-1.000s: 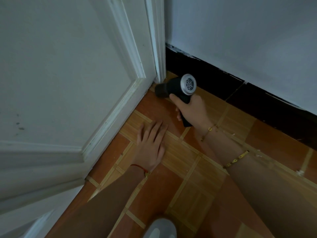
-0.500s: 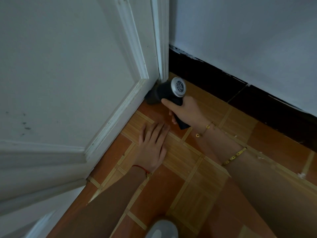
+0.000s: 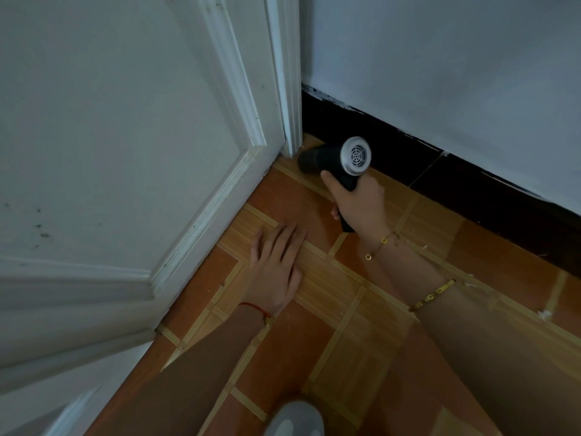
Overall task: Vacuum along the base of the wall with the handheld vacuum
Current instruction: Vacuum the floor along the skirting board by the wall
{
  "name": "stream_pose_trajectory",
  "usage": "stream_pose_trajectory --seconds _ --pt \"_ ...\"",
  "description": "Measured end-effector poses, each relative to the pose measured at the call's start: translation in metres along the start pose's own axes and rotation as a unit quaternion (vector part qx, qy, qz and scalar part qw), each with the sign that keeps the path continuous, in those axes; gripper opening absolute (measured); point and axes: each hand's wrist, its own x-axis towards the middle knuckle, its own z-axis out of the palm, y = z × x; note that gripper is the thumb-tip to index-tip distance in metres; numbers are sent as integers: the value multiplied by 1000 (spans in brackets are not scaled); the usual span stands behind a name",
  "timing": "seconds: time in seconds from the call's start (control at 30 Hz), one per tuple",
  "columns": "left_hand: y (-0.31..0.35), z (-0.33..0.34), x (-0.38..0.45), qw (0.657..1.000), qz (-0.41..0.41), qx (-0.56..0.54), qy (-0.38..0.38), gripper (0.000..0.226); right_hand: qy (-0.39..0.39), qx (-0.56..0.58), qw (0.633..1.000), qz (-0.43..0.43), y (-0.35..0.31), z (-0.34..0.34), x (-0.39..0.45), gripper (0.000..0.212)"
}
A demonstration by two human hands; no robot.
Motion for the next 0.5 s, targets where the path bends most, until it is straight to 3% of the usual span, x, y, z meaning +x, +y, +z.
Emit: stream_pose_trajectory --seconds 0.1,0.23,0.5 --pt "0 1 0 1000 3 -2 12 53 44 -12 999 -12 5 -2 9 40" --pt "1 1 1 1000 -4 -1 14 53 35 -10 999 -37 2 -2 15 53" --pt "2 2 1 1000 -7 -7 24 53 101 -67 992 -40 25 -27 3 56"
